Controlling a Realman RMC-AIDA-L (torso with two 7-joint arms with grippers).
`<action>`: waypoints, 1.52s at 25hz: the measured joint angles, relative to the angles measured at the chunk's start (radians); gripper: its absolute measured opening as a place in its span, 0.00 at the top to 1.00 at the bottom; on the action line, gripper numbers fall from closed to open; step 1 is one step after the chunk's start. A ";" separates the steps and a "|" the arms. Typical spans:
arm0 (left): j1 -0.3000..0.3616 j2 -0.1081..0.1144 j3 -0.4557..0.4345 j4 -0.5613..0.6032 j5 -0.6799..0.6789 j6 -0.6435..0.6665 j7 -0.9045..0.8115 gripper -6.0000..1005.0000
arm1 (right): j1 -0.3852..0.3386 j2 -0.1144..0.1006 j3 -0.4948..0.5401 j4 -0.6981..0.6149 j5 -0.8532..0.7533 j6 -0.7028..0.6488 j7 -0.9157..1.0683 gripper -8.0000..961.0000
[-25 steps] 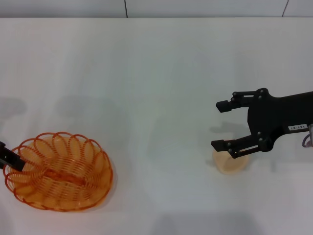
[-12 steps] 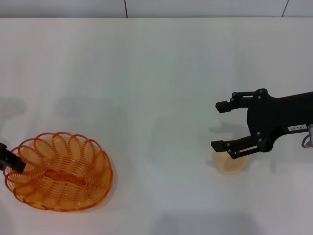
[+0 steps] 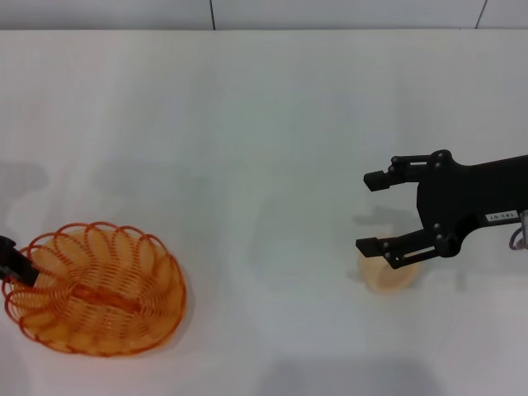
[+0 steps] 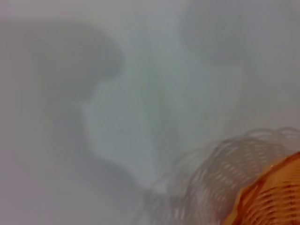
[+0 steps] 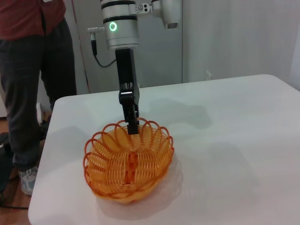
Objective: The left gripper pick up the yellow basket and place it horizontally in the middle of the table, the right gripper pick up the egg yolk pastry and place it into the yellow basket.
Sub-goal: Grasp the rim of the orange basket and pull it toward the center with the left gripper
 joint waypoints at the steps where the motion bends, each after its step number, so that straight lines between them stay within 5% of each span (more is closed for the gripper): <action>1: -0.001 0.000 0.000 0.000 0.000 -0.001 0.000 0.62 | 0.000 0.000 0.000 0.000 0.000 0.000 0.000 0.09; 24: -0.021 0.000 0.005 -0.013 0.002 0.008 0.011 0.83 | 0.001 0.000 0.001 -0.008 0.000 -0.004 -0.001 0.10; 38: -0.029 0.006 0.011 -0.018 -0.005 0.014 0.023 0.88 | 0.002 0.000 -0.001 -0.012 0.000 -0.005 -0.001 0.10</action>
